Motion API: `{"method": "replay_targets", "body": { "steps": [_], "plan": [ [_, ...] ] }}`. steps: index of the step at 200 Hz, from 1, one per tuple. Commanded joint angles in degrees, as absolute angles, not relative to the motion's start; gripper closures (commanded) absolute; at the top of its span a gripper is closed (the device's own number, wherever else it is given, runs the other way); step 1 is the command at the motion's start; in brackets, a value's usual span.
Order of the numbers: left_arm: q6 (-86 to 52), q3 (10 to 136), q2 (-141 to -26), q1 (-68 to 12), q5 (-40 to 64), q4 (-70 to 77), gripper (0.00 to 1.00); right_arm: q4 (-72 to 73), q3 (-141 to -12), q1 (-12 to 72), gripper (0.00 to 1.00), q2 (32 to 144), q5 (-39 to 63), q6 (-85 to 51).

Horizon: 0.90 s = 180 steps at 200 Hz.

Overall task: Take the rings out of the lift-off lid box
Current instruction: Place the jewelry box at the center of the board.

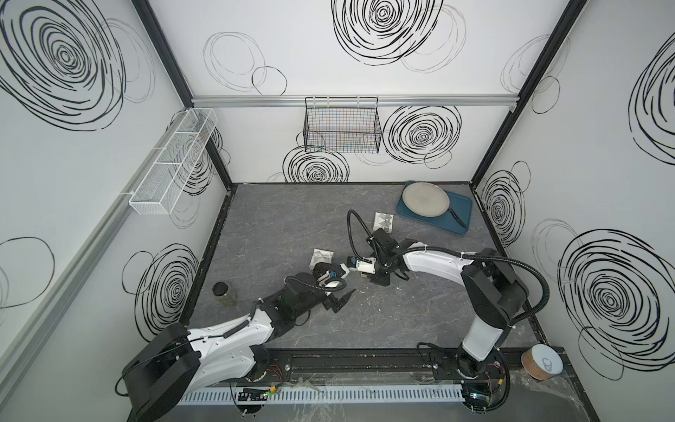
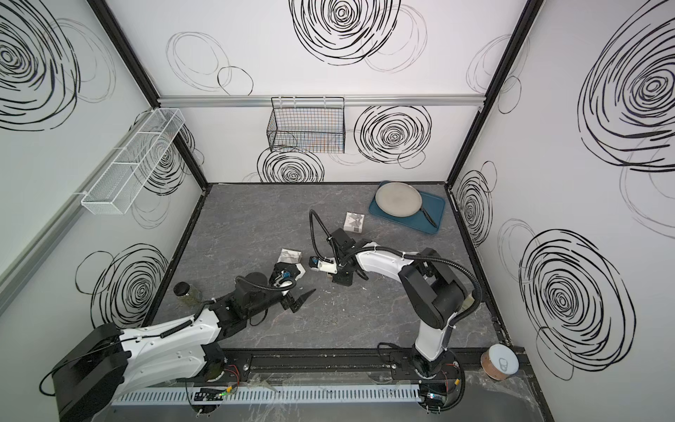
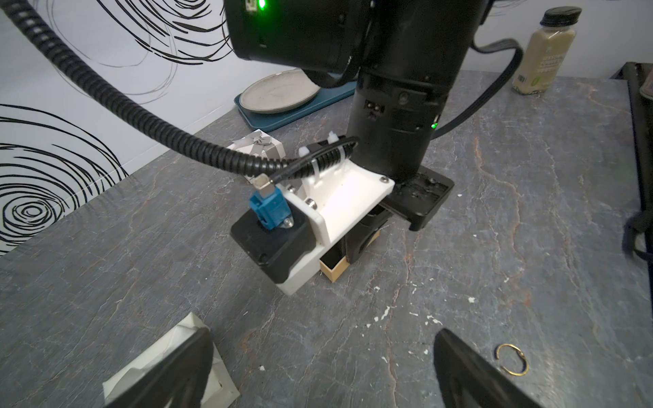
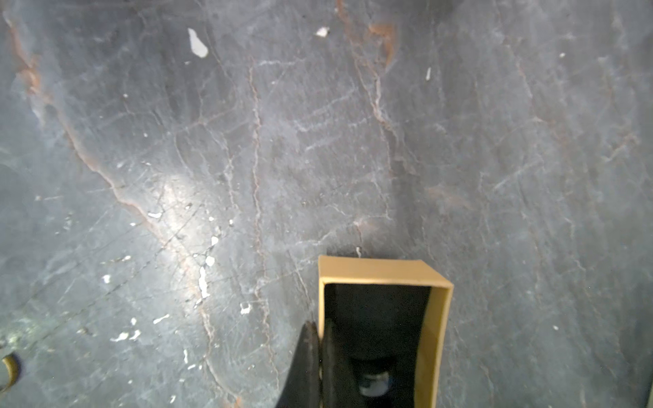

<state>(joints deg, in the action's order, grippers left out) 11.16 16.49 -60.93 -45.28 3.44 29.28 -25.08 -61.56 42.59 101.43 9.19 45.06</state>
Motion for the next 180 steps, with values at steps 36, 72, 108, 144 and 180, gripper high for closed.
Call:
{"method": "replay_targets", "body": {
  "steps": [36, 72, 108, 144, 180],
  "plan": [
    [11.45, 15.21, -59.18, -45.34, 2.66, 31.6, 0.0, -28.03, -63.62, 43.83, 0.98, 102.92, 10.25, 48.34],
    [11.54, 15.16, -59.13, -45.35, 1.65, 31.98, 0.0, -29.51, -64.17, 44.16, 0.91, 102.58, 8.08, 48.36],
    [11.59, 14.95, -58.28, -45.35, 0.53, 32.85, 0.0, -27.7, -62.93, 44.13, 0.76, 99.67, 6.64, 46.47],
    [12.5, 15.28, -57.62, -45.22, -0.52, 32.69, 0.0, -27.08, -61.75, 43.81, 0.65, 95.28, 5.72, 43.44],
    [12.79, 16.48, -58.97, -44.84, -0.84, 33.45, 0.01, -24.0, -58.91, 43.63, 0.06, 88.22, 2.68, 36.94]
  ]
}}
